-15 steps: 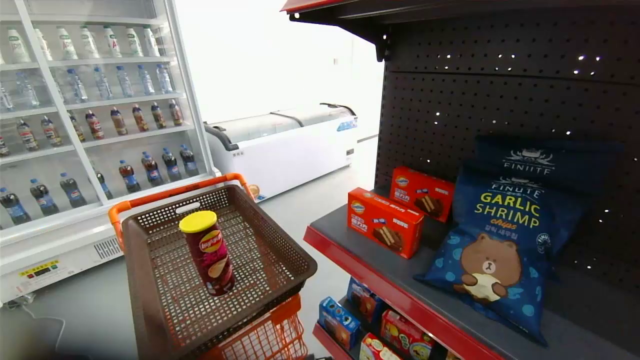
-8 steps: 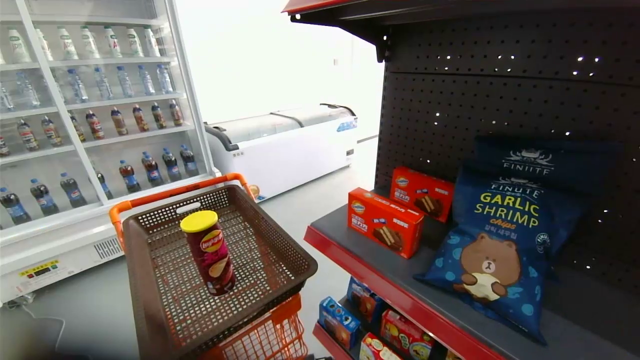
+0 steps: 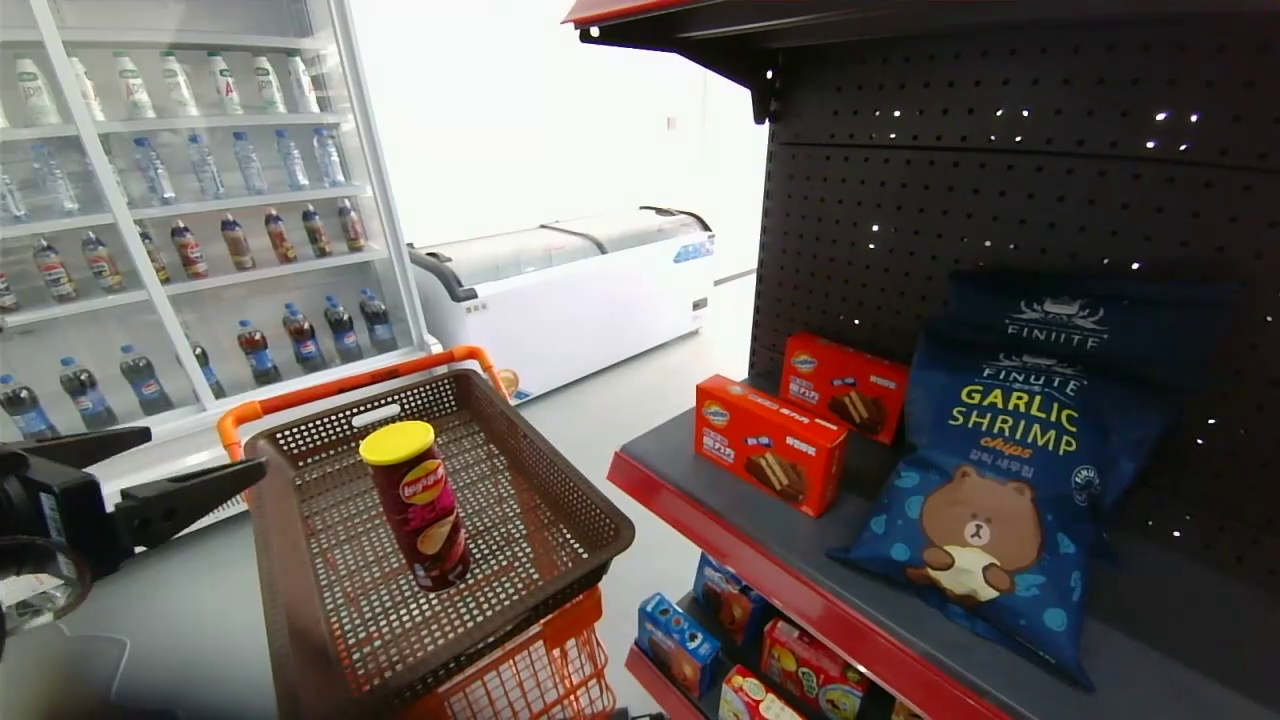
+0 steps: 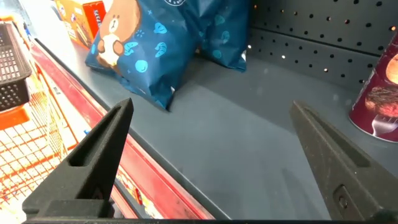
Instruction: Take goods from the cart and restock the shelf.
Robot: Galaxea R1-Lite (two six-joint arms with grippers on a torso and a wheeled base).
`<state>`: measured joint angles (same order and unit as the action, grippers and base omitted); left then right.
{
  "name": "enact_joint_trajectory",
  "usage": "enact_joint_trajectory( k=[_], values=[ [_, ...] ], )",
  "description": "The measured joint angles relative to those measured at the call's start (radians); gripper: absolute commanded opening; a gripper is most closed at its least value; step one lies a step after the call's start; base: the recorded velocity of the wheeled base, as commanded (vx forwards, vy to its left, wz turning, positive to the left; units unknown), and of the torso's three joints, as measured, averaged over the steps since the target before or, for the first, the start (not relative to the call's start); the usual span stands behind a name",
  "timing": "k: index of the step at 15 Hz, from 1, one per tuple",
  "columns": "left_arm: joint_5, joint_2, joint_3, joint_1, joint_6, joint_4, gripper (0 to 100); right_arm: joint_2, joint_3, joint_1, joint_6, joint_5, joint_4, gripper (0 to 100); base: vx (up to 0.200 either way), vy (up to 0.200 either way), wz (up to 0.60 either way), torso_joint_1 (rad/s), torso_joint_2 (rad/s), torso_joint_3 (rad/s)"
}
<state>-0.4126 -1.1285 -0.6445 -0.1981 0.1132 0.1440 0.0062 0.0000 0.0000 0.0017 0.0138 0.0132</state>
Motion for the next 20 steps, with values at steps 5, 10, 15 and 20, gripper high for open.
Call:
enact_joint_trajectory(
  k=[5, 10, 15, 20],
  values=[
    [-0.016, -0.234, 0.094, -0.059, 0.069, 0.232, 100, 0.000, 0.000, 0.000, 0.000, 0.000, 0.000, 100, 0.000, 0.000, 0.00, 0.000, 0.00, 0.000],
    [-0.016, -0.426, 0.017, -0.069, 0.073, 0.240, 100, 0.000, 0.000, 0.000, 0.000, 0.000, 0.000, 100, 0.000, 0.000, 0.00, 0.000, 0.00, 0.000],
    [-0.016, -0.584, -0.067, -0.006, 0.074, 0.227, 100, 0.000, 0.000, 0.000, 0.000, 0.000, 0.000, 100, 0.000, 0.000, 0.00, 0.000, 0.00, 0.000],
    [-0.011, -0.690, -0.118, 0.020, 0.076, 0.260, 100, 0.000, 0.000, 0.000, 0.000, 0.000, 0.000, 100, 0.000, 0.000, 0.00, 0.000, 0.00, 0.000]
  ],
)
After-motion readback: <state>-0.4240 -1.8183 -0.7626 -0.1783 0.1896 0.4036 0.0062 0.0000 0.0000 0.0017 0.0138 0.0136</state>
